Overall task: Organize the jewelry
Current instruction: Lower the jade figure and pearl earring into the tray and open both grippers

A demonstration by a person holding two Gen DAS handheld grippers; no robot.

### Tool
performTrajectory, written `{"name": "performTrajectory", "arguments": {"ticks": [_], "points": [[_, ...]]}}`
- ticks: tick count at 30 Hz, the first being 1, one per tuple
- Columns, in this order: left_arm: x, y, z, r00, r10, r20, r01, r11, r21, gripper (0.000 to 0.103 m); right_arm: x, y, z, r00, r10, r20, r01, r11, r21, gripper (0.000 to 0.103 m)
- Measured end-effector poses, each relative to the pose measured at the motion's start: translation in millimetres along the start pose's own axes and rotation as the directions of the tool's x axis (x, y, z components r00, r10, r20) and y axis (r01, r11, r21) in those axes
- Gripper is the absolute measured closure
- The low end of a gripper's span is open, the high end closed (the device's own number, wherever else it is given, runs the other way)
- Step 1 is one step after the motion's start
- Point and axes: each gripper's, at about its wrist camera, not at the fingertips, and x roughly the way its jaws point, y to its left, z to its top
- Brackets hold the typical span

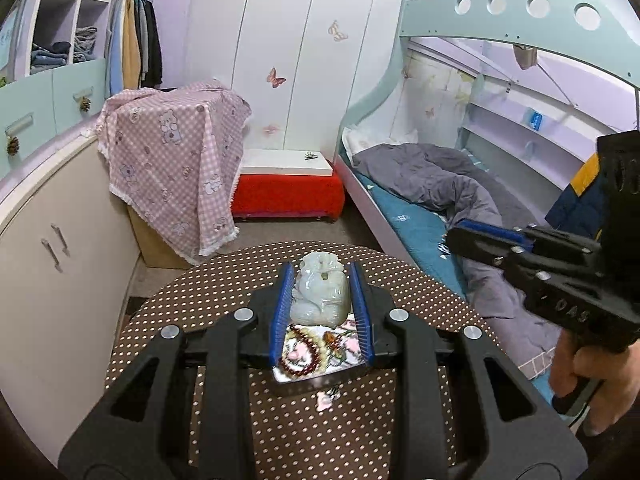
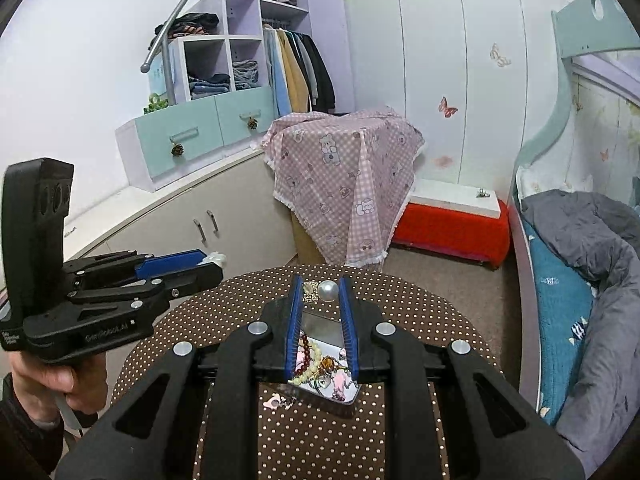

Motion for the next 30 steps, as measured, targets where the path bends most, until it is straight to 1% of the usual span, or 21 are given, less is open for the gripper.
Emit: {"name": "performTrajectory", "arguments": {"ticks": [5,7,8,9,10,11,12,13,14,15,17,22,30], "points": [[15,-2,5,1.0,-0.014,-0.02,0.013,1.0,-0.013,0.074,18,-8,0,0.999,0.012,-0.03,-0.011,0.999,0.041,0.086],[24,0,5,0.999,-0.007,-0.038,0.006,1.0,-0.01,0.074,32,-13,-4,0.998,0.025,-0.06,-0.021,0.998,0.063,0.086],[31,3,4,0.998,0.005,-0.056,-0.006,1.0,-0.018,0.069,40,-15,-6,0.996,0.031,-0.085,-0.025,0.997,0.073,0.086],[37,6,2,0.997,0.022,-0.072,-0.025,0.999,-0.031,0.042,47,-17,-10,0.993,0.032,-0.11,-0.023,0.996,0.082,0.084],[40,10,1,0.996,0.041,-0.075,-0.045,0.998,-0.047,0.028,54,-21,-13,0.992,0.027,-0.125,-0.014,0.995,0.098,0.074],[40,15,0,0.996,0.056,-0.064,-0.06,0.996,-0.063,0.02,58,-24,-15,0.991,0.017,-0.129,-0.002,0.993,0.115,0.057],[39,19,-1,0.996,0.062,-0.058,-0.066,0.995,-0.076,0.02,59,-26,-18,0.992,0.007,-0.126,0.009,0.991,0.132,0.044],[39,23,-2,0.996,0.065,-0.061,-0.07,0.994,-0.086,0.02,58,-30,-19,0.993,0.0,-0.114,0.017,0.988,0.151,0.023],[38,25,-2,0.996,0.071,-0.063,-0.076,0.993,-0.09,0.02,55,-31,-20,0.995,-0.003,-0.103,0.02,0.986,0.164,0.016],[37,27,-2,0.995,0.083,-0.061,-0.088,0.992,-0.094,0.019,52,-34,-21,0.996,-0.006,-0.093,0.023,0.984,0.179,0.015],[32,31,-2,0.993,0.101,-0.053,-0.105,0.99,-0.095,0.018,46,-37,-20,0.996,-0.03,-0.079,0.045,0.98,0.194,0.008],[16,35,-5,0.99,0.138,-0.022,-0.139,0.985,-0.102,0.017,33,-41,-16,0.996,-0.067,-0.057,0.077,0.974,0.213,0.008],[-5,34,-14,0.983,0.181,0.013,-0.179,0.981,-0.079,0.017,23,-33,-17,0.995,-0.08,-0.051,0.089,0.976,0.198,0.008]]}}
